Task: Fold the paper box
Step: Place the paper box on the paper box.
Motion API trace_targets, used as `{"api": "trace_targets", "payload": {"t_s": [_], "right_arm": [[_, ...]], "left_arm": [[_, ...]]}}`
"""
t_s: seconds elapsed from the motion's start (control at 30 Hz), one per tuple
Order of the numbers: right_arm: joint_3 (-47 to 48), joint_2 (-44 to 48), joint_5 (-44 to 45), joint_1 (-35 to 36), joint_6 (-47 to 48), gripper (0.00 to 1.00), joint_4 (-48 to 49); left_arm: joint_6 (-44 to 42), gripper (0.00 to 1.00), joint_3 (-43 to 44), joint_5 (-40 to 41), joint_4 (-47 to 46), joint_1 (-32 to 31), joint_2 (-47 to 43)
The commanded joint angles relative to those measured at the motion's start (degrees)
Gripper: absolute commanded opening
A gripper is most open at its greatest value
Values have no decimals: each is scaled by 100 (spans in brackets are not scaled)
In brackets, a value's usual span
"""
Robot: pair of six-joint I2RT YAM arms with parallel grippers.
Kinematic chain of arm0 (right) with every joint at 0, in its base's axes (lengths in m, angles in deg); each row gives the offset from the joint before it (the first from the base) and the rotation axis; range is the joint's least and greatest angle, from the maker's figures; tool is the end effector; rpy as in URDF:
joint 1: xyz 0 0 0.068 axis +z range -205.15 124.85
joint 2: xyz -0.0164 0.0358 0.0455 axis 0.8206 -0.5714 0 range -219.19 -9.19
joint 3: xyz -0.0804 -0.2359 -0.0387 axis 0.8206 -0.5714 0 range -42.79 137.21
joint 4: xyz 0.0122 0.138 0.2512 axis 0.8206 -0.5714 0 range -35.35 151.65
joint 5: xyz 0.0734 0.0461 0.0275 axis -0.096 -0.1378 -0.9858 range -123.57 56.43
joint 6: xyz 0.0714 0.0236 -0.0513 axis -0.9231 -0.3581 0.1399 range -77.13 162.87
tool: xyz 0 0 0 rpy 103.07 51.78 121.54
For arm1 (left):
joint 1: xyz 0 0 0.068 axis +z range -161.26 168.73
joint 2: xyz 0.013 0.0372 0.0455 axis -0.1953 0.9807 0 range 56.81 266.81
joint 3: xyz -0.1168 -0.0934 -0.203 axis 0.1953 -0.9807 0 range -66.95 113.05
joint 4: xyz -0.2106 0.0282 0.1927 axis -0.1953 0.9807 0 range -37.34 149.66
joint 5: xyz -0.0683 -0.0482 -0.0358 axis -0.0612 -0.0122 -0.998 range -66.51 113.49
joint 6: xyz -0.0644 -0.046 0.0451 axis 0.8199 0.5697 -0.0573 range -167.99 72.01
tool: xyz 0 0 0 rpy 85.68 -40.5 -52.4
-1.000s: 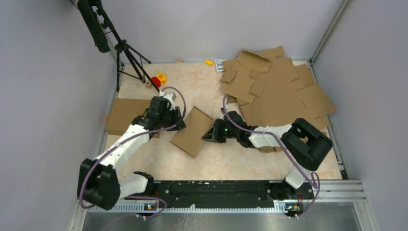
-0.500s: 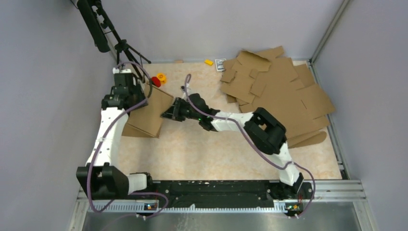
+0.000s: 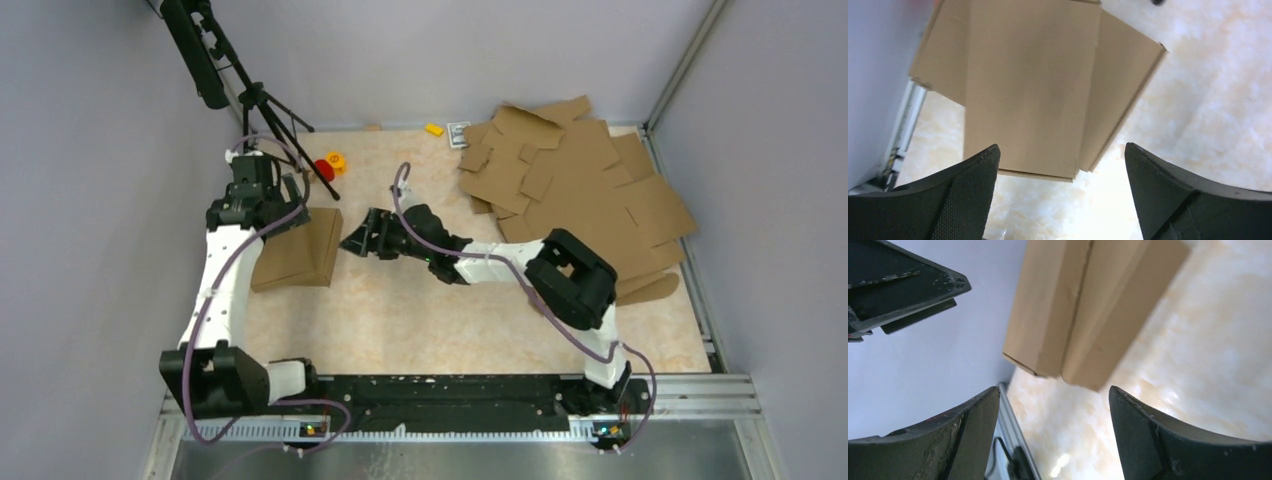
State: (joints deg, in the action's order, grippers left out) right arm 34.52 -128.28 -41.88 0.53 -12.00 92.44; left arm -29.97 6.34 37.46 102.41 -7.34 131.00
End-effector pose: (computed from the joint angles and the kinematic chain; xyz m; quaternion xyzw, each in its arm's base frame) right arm 0.2906 0.4466 0.1596 -0.0515 0.7692 0.5534 0.3155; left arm 0.3218 0.0418 0.2842 -0.2181 0.9097 0.0726 0.3457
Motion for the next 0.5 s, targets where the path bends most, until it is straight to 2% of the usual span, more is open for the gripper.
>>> {"api": "trace_targets", "payload": {"t_s": [0.0, 0.07, 0.1, 0.17, 0.2, 0.23, 0.3, 0.4, 0.47], "right_arm": [[-1020, 1511, 362, -114, 768, 78, 327], [-1606, 2116, 505, -143, 1235, 78, 222], [-1937, 2455, 535, -166, 1492, 78, 184], [-2600, 3141, 780, -217, 1809, 77, 7], [-2886, 3484, 1019, -239, 1866, 77, -79], [-3173, 3804, 1188, -251, 1918, 76, -205], [-3633, 4408, 1430, -267, 1955, 76, -592], [-4152, 5320, 1650, -262, 1955, 75, -1211], [-4566, 6079, 1839, -256, 1872, 75, -1486]], "left_arm": [[123, 86, -768, -1185, -600, -336, -699], [335, 72, -1107, -955, -824, -1040, -893], [414, 60, -1217, -758, -912, -1406, -920], [637, 24, -1354, -707, -1026, -1834, -835], [716, 10, -1413, -856, -1139, -1884, -768], [768, 0, -1467, -965, -1275, -1909, -696], [881, 0, -1568, -945, -1532, -1923, -554], [1170, 0, -1686, -313, -1648, -1849, -377], [1312, 0, -1859, -195, -1834, -1572, -318]]}}
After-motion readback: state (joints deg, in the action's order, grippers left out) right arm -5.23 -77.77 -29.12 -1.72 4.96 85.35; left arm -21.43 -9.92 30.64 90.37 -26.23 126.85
